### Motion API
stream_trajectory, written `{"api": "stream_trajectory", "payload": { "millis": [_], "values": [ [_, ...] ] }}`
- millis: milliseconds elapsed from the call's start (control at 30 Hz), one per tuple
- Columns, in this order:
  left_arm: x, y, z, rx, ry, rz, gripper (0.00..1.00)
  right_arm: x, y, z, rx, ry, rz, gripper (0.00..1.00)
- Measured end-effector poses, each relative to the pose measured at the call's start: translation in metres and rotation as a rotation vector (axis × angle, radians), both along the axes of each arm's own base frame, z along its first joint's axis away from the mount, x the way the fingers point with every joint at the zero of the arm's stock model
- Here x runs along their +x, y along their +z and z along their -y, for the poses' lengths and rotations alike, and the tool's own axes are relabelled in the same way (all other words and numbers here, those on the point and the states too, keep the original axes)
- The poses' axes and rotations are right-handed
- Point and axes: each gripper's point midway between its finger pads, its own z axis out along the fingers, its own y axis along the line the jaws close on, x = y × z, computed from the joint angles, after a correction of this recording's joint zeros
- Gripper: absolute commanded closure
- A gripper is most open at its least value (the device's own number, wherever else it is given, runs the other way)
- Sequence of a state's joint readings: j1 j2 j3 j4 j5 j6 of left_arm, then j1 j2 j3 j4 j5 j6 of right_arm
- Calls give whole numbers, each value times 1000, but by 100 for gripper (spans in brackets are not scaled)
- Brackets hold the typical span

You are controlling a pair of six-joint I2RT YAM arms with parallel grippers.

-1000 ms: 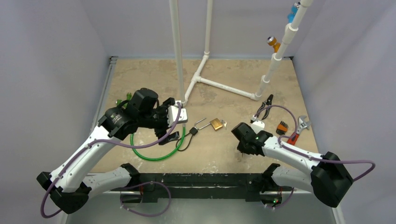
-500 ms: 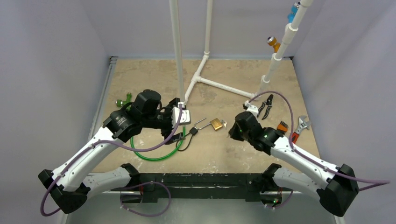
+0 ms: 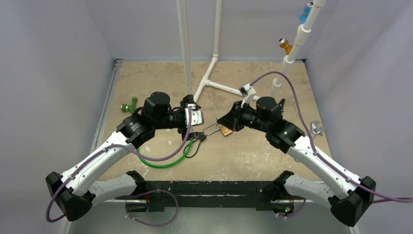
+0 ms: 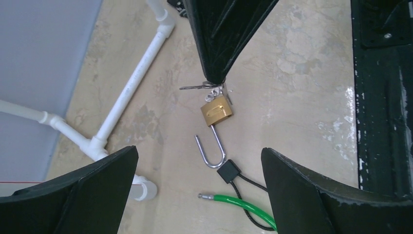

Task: Unlock with the key
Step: Pick up the key from the center of the board.

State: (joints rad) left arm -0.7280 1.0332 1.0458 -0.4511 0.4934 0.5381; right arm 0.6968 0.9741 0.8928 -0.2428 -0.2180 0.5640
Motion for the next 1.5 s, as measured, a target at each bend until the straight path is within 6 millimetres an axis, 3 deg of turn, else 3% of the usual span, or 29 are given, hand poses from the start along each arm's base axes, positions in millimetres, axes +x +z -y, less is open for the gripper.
{"api": "stream_trajectory", "payload": {
  "millis": [333, 400, 567, 700, 800, 933, 1300, 1500],
  "values": [
    [8, 12, 4, 19, -66, 185, 15, -24, 32, -23, 146, 335, -20, 100],
    [5, 15, 5, 32, -106, 242, 17, -30, 35, -27, 150, 395, -24, 100],
    [-12, 24, 8, 59, -227, 414, 33, -40, 41, -34, 155, 521, -30, 100],
    [-30, 29, 8, 72, -326, 561, 36, -48, 42, -36, 156, 585, -49, 100],
    [-38, 31, 7, 87, -374, 633, 37, -52, 43, -36, 159, 615, -49, 100],
    [-44, 26, 6, 119, -425, 695, 45, -55, 42, -37, 162, 638, -58, 100],
    [-36, 11, 14, 208, -475, 728, 65, -63, 43, -36, 167, 679, -78, 100],
    [-31, 17, 17, 235, -476, 751, 78, -64, 41, -35, 160, 683, -80, 100]
  ]
}}
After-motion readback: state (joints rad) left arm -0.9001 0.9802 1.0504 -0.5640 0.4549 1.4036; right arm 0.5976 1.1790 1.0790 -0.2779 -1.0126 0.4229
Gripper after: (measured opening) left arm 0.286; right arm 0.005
